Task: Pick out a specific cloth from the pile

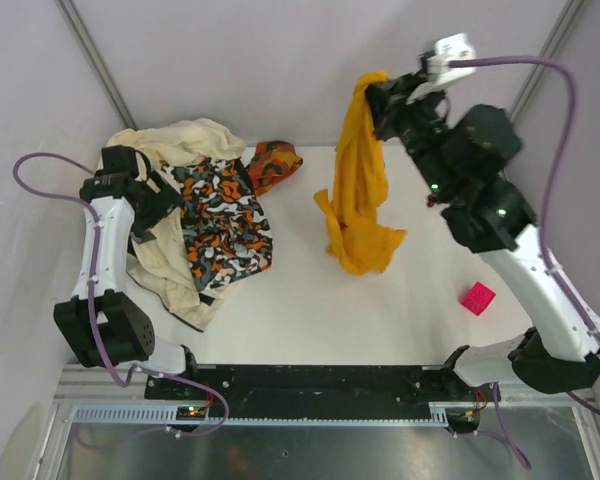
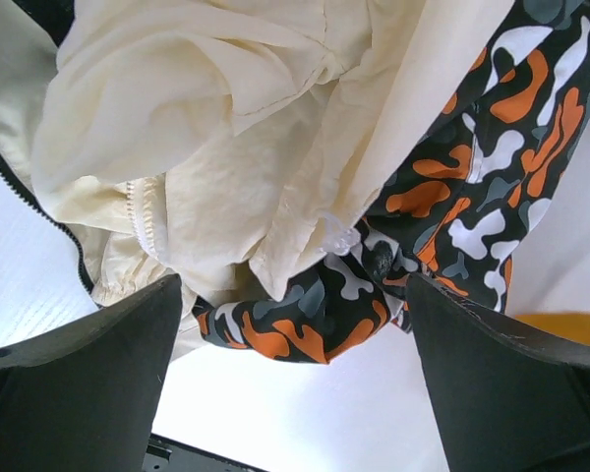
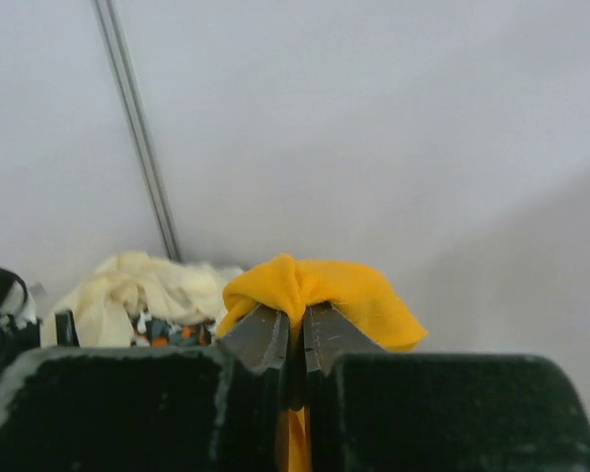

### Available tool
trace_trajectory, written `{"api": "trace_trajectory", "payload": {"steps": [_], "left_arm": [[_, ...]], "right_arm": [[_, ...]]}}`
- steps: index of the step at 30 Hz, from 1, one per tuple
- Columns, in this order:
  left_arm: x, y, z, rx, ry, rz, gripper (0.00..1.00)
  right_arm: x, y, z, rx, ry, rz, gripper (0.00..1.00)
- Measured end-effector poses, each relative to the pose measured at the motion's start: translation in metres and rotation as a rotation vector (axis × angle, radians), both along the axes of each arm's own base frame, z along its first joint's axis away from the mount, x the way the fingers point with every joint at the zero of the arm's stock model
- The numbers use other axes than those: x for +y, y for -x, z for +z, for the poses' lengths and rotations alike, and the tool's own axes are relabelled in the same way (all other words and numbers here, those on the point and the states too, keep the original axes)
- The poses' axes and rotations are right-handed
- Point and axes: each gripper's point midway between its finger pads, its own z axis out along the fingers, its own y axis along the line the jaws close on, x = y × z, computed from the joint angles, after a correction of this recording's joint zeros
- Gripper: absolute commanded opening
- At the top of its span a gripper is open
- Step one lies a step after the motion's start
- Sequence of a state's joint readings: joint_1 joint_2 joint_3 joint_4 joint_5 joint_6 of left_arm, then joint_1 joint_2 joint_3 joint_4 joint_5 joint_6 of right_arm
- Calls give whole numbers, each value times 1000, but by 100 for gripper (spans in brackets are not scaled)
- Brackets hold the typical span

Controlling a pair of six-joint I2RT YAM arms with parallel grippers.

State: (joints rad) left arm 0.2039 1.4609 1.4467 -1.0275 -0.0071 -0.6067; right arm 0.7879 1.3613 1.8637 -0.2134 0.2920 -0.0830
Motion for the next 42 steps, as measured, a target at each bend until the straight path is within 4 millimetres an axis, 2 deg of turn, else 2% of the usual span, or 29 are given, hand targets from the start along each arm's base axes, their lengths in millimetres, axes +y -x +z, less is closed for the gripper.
{"api": "trace_trajectory", "payload": {"steps": [4, 7, 10, 14, 18, 22, 25, 29, 33, 35, 38, 41, 42], "left_arm": [[-3, 3, 11, -28, -41, -1, 100], [-16, 7, 25, -71, -80, -49, 100], [-45, 11, 42, -128, -105, -150, 100], [-74, 21, 58, -189, -110, -254, 100], [-88, 31, 75, -248, -108, -300, 100], [-105, 39, 84, -286, -95, -359, 100], [-118, 42, 84, -288, -80, -404, 100], [-130, 42, 80, -277, -70, -441, 100], [-137, 37, 71, -253, -67, -459, 100], [-140, 36, 66, -242, -65, -465, 100], [-141, 38, 54, -212, -66, -472, 100], [-140, 43, 36, -165, -67, -474, 100], [-140, 46, 29, -147, -68, -476, 100]], "right_arm": [[-27, 34, 55, -88, -48, 20, 0], [-37, 49, 70, -112, -59, 37, 0], [-38, 51, 63, -91, -37, 41, 0], [-30, 43, 29, -24, 27, 42, 0], [-29, 34, -25, 69, 104, 25, 0], [-52, 22, -82, 181, 120, -36, 0], [-67, 18, -126, 277, 94, -96, 0], [-77, 24, -185, 403, 31, -153, 0], [-72, 30, -249, 543, 10, -144, 0], [-60, 32, -290, 637, 8, -113, 0], [-45, 44, -377, 843, 50, -75, 3], [-44, 70, -467, 1088, 118, -78, 15], [-46, 78, -487, 1150, 134, -87, 30]]}}
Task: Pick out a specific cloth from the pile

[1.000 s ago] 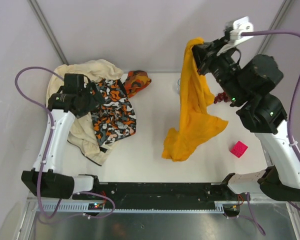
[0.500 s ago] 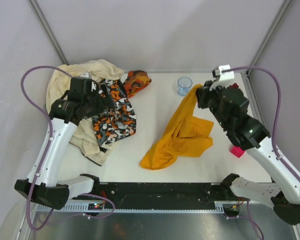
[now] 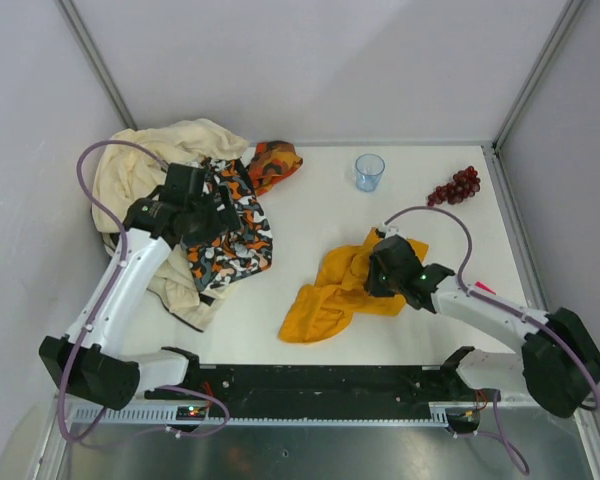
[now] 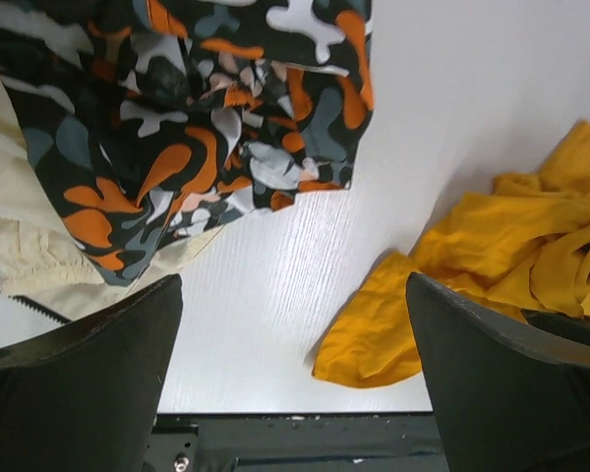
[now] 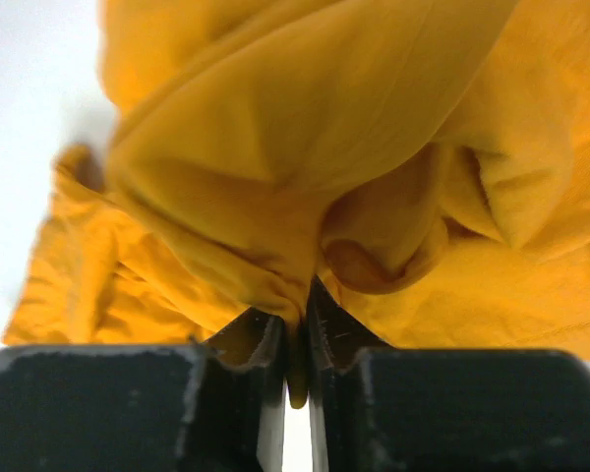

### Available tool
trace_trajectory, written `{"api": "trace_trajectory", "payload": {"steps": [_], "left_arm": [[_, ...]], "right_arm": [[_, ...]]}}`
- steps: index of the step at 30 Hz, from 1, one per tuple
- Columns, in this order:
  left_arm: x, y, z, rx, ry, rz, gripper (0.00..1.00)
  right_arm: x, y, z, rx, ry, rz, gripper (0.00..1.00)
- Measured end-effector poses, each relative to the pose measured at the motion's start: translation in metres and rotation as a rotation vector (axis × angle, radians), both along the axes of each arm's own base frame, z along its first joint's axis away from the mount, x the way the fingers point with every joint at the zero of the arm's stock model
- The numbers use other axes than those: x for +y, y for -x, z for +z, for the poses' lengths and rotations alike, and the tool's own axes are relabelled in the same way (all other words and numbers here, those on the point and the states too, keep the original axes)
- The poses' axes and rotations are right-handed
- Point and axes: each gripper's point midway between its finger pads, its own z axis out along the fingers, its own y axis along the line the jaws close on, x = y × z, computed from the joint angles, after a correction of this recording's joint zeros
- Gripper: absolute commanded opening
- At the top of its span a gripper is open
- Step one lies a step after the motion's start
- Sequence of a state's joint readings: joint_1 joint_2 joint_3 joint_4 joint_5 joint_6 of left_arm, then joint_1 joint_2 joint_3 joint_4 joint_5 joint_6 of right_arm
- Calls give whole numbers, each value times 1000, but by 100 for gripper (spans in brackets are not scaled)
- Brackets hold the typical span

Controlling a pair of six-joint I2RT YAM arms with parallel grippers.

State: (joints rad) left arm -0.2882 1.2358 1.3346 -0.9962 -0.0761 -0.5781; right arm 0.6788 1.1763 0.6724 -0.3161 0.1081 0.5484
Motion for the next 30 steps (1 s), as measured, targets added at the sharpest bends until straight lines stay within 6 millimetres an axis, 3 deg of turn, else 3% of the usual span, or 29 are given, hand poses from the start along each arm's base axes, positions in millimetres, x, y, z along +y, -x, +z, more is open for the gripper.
{"api": "trace_trajectory", "payload": {"steps": [2, 4, 6, 8, 11, 16, 19, 23, 26, 30], "left_arm": [[1, 4, -10, 27, -7, 0, 100], [2, 10, -18, 46, -8, 4, 100], [3, 15, -20, 47, -4, 9, 100], [4, 20, -17, 30, 7, 15, 100], [6, 30, -7, -19, 28, 20, 100], [9, 43, -1, -68, 56, 33, 100], [10, 49, -10, -58, 59, 40, 100], [13, 57, -24, -34, 53, 52, 100], [18, 63, -29, -36, 44, 65, 100], [22, 65, -28, -54, 38, 86, 100]], "right_arm": [[-2, 10, -21, 73, 13, -7, 56], [0, 12, -25, 106, -12, -13, 85], [1, 7, -16, 98, -64, -27, 96], [-3, 1, 4, 55, -119, -46, 98], [-21, -11, 50, -67, -209, -101, 99], [-91, -35, 143, -316, -278, -292, 99], [-155, -46, 157, -374, -237, -491, 99], [-216, -38, 146, -349, -164, -684, 99], [-230, -27, 136, -313, -115, -722, 99], [-235, -17, 138, -333, -66, -718, 99]]}}
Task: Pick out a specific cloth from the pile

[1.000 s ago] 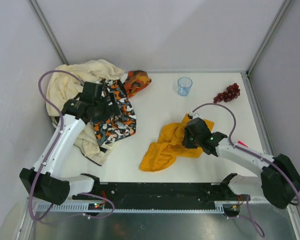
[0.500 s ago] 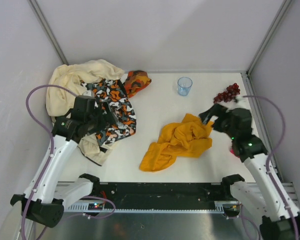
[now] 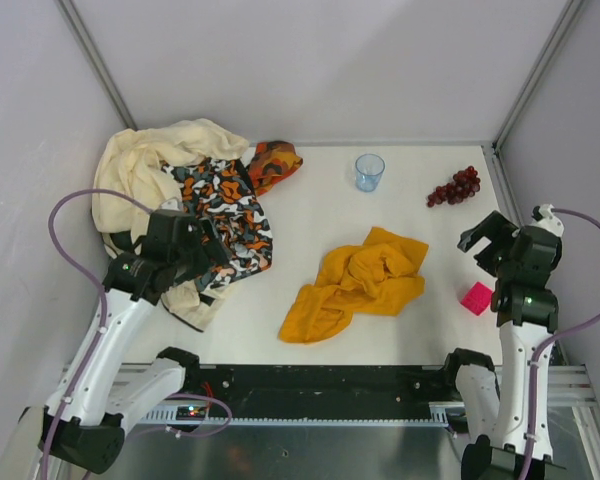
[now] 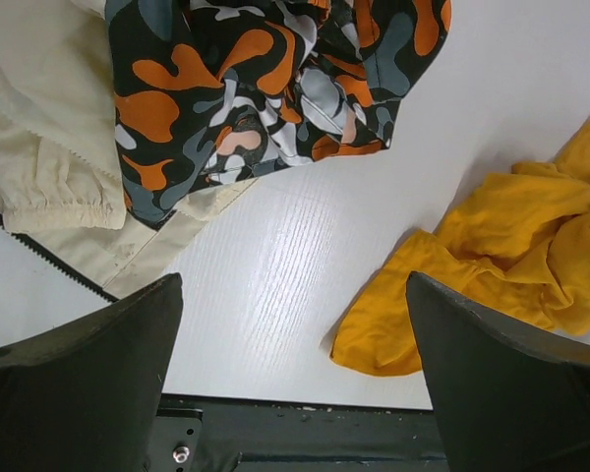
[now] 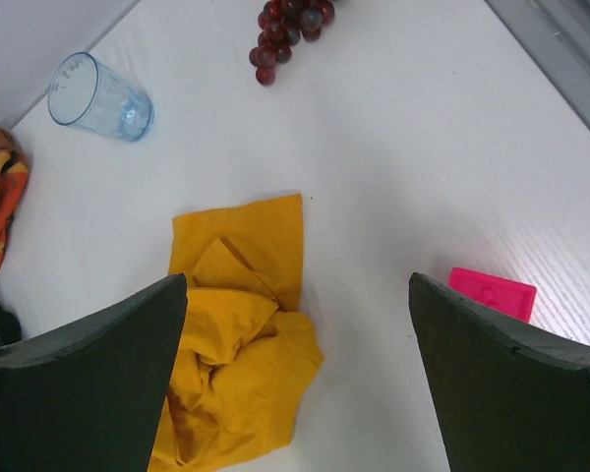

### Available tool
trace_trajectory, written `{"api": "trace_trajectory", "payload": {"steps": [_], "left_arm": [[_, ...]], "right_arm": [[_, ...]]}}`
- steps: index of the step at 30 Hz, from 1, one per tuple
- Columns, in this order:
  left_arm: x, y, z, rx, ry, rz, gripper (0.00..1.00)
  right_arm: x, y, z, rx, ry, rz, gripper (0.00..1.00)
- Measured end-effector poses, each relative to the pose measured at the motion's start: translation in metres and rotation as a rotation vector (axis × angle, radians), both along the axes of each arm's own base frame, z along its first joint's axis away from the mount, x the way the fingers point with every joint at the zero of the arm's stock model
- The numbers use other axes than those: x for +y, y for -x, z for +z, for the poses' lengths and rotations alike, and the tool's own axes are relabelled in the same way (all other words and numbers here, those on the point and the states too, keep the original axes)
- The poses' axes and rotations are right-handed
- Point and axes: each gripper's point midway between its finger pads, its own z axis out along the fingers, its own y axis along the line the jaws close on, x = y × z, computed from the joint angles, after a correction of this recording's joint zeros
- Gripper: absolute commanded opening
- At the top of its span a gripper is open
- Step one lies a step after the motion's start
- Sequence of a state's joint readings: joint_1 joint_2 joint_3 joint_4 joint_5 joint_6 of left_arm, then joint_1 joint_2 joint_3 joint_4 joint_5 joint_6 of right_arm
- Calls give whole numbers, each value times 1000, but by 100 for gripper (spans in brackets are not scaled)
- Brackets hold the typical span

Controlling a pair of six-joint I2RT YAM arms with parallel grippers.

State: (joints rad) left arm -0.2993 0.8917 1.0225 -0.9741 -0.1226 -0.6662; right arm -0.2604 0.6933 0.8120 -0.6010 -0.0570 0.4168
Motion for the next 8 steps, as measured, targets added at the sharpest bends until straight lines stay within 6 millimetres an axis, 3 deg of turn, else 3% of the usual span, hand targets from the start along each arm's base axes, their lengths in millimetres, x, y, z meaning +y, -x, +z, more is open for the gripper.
{"api": "trace_trajectory", "payload": {"steps": [8], "left_arm": [[3, 1, -1, -2, 0, 22, 100]], "right_arm": [[-5, 9, 2, 2, 52, -6, 99]]}}
